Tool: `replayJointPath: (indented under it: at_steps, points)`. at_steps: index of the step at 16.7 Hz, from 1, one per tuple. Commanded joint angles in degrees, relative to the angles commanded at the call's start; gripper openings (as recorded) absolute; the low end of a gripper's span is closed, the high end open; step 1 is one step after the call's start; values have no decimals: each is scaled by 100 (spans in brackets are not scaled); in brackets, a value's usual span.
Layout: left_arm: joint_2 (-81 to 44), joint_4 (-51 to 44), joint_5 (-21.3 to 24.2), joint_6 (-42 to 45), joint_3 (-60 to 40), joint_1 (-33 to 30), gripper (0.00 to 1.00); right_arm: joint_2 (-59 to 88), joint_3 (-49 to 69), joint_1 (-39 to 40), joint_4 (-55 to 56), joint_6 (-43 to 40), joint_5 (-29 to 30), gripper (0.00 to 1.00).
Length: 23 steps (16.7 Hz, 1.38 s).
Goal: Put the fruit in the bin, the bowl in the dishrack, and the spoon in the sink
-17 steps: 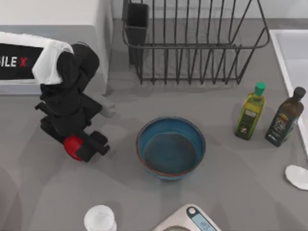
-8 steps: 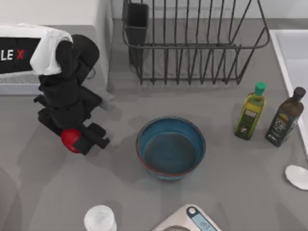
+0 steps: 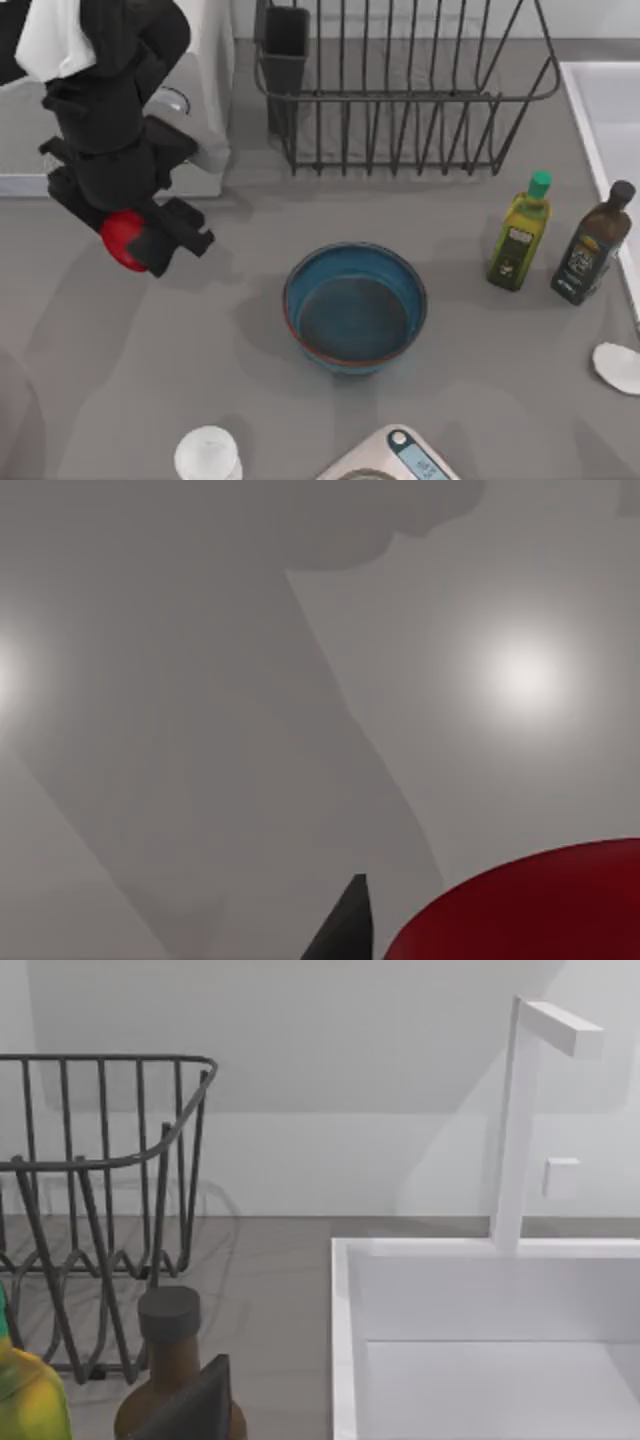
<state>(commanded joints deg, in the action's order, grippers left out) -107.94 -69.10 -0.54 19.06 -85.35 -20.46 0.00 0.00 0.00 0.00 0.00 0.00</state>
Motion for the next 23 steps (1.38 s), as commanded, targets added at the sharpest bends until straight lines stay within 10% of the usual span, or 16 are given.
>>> replayJointPath:
  at_steps: [11, 23]
  points:
    - [889, 45, 640, -1683, 642, 461, 0, 0, 0, 0, 0, 0, 0, 100]
    - [2516, -445, 834, -7030, 1881, 3943, 0, 0, 0, 0, 0, 0, 0, 100]
